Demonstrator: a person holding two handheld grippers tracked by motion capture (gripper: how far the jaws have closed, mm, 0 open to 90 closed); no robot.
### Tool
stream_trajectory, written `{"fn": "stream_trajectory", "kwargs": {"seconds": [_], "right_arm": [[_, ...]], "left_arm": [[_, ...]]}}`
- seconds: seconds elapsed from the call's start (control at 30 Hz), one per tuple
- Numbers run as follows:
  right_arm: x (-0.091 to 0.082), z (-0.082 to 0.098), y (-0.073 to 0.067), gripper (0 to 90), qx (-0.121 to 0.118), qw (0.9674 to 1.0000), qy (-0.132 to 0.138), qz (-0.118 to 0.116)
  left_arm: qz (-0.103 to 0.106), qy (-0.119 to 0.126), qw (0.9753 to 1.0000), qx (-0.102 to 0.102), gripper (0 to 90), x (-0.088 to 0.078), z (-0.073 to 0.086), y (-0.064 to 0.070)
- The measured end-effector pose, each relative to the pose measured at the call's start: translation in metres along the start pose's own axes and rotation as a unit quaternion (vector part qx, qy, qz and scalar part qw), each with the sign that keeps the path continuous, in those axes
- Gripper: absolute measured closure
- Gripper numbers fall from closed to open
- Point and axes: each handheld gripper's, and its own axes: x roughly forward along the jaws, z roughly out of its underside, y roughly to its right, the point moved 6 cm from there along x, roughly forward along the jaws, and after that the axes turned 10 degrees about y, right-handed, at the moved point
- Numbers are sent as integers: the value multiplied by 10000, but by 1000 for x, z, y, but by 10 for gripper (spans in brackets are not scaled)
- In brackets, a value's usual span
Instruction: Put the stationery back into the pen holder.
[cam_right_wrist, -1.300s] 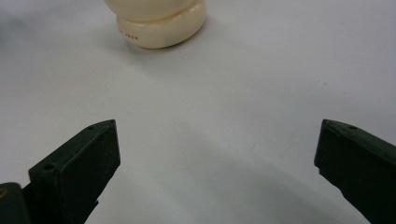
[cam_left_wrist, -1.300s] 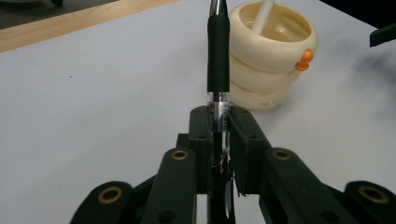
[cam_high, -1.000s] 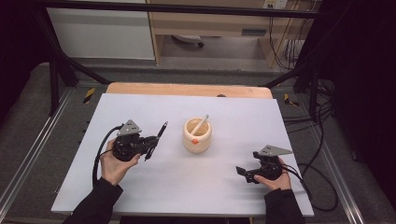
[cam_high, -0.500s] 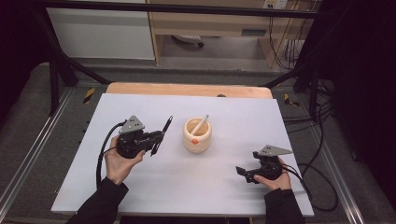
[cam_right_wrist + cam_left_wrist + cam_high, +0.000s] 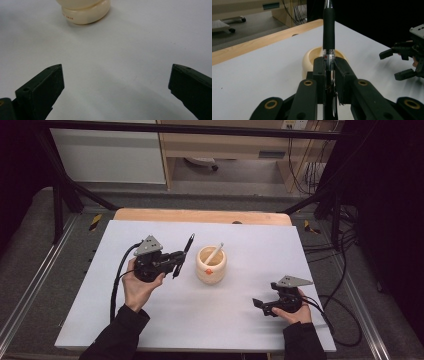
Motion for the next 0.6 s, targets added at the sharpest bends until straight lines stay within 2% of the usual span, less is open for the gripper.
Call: {"fn": "stream_trajectory", "kwargs": {"seconds": [0.23,0.4,0.6], "right_arm": [[0,0,0,9,-1,10000,-1,1],[0,0,0,9,22,10000,7,-2],[-1,-1,0,9,-1,10000,11,-13]], "left_arm": [[114,189,9997,-42,790,13,-11,9],[83,266,9996,-3,791,24,-16,12],[73,294,9995,-55,791,38,-17,13]]}}
